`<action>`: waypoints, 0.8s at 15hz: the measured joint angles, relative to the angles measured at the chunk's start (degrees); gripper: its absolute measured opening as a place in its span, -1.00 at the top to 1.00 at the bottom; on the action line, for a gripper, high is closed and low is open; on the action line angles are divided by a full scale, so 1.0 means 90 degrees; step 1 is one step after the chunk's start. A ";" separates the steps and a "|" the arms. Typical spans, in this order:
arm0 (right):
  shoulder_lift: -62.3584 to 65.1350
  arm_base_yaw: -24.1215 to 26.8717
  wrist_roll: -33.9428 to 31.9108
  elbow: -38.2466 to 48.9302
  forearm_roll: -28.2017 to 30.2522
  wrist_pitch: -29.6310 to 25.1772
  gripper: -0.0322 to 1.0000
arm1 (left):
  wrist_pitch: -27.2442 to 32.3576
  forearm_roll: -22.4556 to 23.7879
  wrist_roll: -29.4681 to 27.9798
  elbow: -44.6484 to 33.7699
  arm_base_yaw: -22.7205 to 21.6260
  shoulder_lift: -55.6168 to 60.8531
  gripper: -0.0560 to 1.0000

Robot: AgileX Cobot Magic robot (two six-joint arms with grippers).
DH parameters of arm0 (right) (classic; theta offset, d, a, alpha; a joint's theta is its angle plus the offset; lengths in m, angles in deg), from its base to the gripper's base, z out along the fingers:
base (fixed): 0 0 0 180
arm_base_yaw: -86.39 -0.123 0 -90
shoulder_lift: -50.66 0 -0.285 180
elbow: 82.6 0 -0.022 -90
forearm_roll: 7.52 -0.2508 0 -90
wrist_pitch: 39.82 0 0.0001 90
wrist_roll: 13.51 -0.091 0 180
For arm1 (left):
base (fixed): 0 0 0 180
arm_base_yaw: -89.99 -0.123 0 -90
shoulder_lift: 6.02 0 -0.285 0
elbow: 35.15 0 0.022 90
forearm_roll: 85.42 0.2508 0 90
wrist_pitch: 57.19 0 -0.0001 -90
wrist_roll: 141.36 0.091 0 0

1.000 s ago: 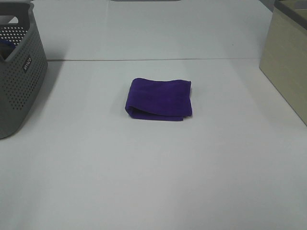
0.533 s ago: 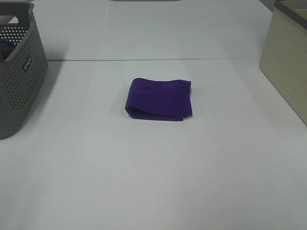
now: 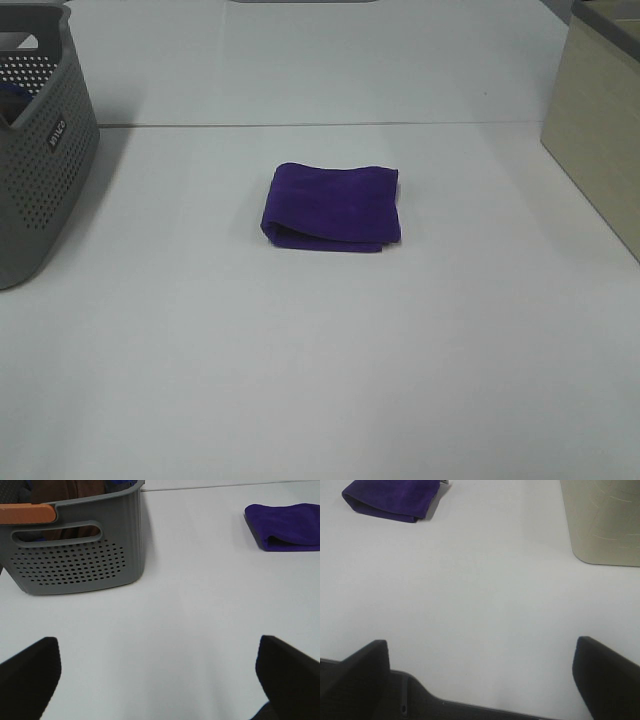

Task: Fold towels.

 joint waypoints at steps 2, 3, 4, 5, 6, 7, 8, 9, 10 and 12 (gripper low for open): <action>0.0000 0.0000 0.0000 0.0000 0.0000 0.0000 -0.93 | -0.0006 0.0000 0.0000 0.0000 0.0000 0.0000 -0.98; 0.0000 0.0000 0.0000 0.0000 0.0000 0.0000 -0.93 | -0.0006 0.0000 0.0000 0.0000 0.0000 0.0000 -0.98; 0.0000 0.0000 0.0000 0.0000 0.0000 0.0000 -0.93 | -0.0006 0.0000 0.0000 0.0000 0.0000 0.0000 -0.98; 0.0000 0.0000 0.0000 0.0000 0.0000 0.0000 -0.93 | -0.0006 0.0000 0.0000 0.0000 0.0000 0.0000 -0.98; 0.0000 0.0000 0.0000 0.0000 0.0000 0.0000 -0.93 | -0.0006 0.0000 0.0000 0.0000 0.0000 0.0000 -0.98; 0.0000 0.0000 0.0000 0.0000 0.0000 0.0000 -0.93 | -0.0006 0.0000 0.0000 0.0000 0.0000 0.0000 -0.98; 0.0000 0.0000 0.0000 0.0000 0.0000 0.0000 -0.93 | -0.0006 0.0000 0.0000 0.0000 0.0000 0.0000 -0.98; 0.0000 0.0000 0.0000 0.0000 0.0000 0.0000 -0.93 | -0.0006 0.0000 0.0000 0.0000 0.0000 0.0000 -0.98; 0.0000 0.0000 0.0000 0.0000 0.0000 0.0000 -0.93 | -0.0006 0.0000 0.0000 0.0000 0.0000 0.0000 -0.98; 0.0000 0.0000 0.0000 0.0000 0.0000 0.0000 -0.93 | -0.0006 0.0000 0.0000 0.0000 0.0000 0.0000 -0.98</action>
